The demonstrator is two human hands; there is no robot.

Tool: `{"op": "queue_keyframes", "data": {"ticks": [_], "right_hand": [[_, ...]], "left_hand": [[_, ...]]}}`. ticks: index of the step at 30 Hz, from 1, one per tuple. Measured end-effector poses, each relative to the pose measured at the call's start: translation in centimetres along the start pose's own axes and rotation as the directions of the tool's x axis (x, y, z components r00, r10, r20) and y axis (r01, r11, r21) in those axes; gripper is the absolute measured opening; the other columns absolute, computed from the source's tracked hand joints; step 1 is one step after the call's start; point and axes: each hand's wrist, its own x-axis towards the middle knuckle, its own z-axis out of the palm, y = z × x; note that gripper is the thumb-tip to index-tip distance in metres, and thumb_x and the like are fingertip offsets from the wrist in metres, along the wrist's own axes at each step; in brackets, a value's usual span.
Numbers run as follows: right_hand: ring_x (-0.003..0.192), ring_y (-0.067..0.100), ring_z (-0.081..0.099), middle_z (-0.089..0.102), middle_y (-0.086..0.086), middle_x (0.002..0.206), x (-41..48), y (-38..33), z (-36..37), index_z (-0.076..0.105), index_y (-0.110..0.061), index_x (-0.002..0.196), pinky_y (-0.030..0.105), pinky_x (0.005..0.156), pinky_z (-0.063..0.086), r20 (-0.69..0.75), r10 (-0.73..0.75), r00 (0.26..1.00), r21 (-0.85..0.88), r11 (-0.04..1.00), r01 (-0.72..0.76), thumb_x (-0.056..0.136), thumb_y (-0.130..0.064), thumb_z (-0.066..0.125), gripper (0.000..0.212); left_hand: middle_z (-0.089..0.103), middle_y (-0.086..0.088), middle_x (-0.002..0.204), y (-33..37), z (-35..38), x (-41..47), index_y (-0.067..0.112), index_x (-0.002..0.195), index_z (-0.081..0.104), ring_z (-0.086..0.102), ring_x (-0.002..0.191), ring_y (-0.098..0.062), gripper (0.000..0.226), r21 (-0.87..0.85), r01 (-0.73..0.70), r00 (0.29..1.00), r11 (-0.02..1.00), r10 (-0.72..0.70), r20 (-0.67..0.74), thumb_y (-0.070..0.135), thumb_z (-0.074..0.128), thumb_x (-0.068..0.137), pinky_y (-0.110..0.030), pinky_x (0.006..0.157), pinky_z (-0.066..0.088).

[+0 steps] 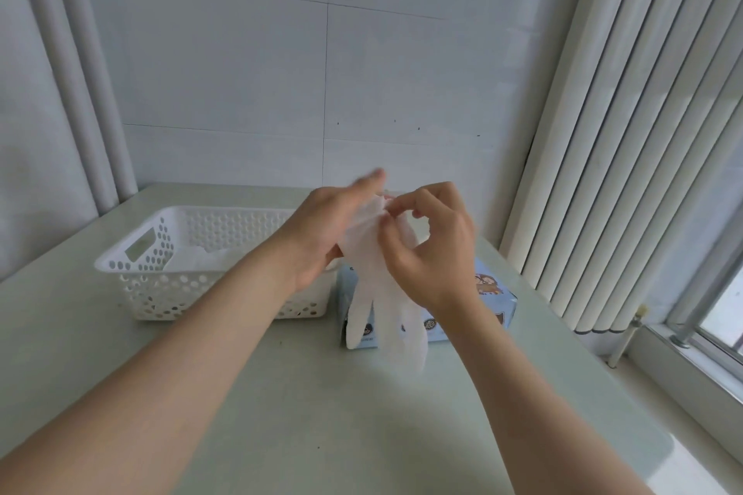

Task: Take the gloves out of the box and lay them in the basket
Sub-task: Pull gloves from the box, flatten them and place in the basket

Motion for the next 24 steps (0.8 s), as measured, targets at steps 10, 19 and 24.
{"op": "queue_keyframes", "data": {"ticks": [10, 19, 24], "right_hand": [[0.069, 0.019, 0.071, 0.078, 0.004, 0.082, 1.1, -1.2, -1.4, 0.075, -0.021, 0.111, 0.029, 0.063, 0.057, 0.202, 0.407, 0.891, 0.198, 0.874, -0.445, 0.092, -0.013, 0.067, 0.022], [0.063, 0.014, 0.056, 0.065, 0.001, 0.071, 1.6, -0.7, -1.8, 0.075, -0.006, 0.086, 0.028, 0.056, 0.047, 0.258, 0.492, 0.831, 0.271, 0.789, -0.551, 0.095, -0.016, 0.064, 0.017], [0.059, 0.014, 0.059, 0.068, 0.004, 0.069, 1.5, -0.7, -2.2, 0.076, -0.006, 0.079, 0.027, 0.054, 0.047, 0.397, 0.458, 0.795, 0.186, 0.808, -0.558, 0.094, -0.022, 0.073, 0.023]], "left_hand": [[0.079, 0.002, 0.1, 0.1, -1.1, 0.3, 0.028, 0.1, 0.081, 0.075, 0.096, -0.016, 0.009, 0.152, -0.194, 0.955, 0.969, 0.222, -0.196, 0.033, 0.078, 0.094, -0.032, 0.083, 0.059], [0.08, 0.002, 0.097, 0.2, -2.3, 0.7, 0.023, 0.095, 0.082, 0.076, 0.097, -0.019, 0.01, 0.092, -0.092, 0.929, 0.991, 0.119, -0.351, 0.032, 0.08, 0.091, -0.036, 0.088, 0.06], [0.073, 0.004, 0.098, 0.1, -2.7, 1.3, 0.013, 0.097, 0.074, 0.067, 0.094, -0.018, 0.026, 0.195, -0.072, 0.926, 0.978, 0.138, -0.351, 0.035, 0.061, 0.103, -0.03, 0.082, 0.049]]}}
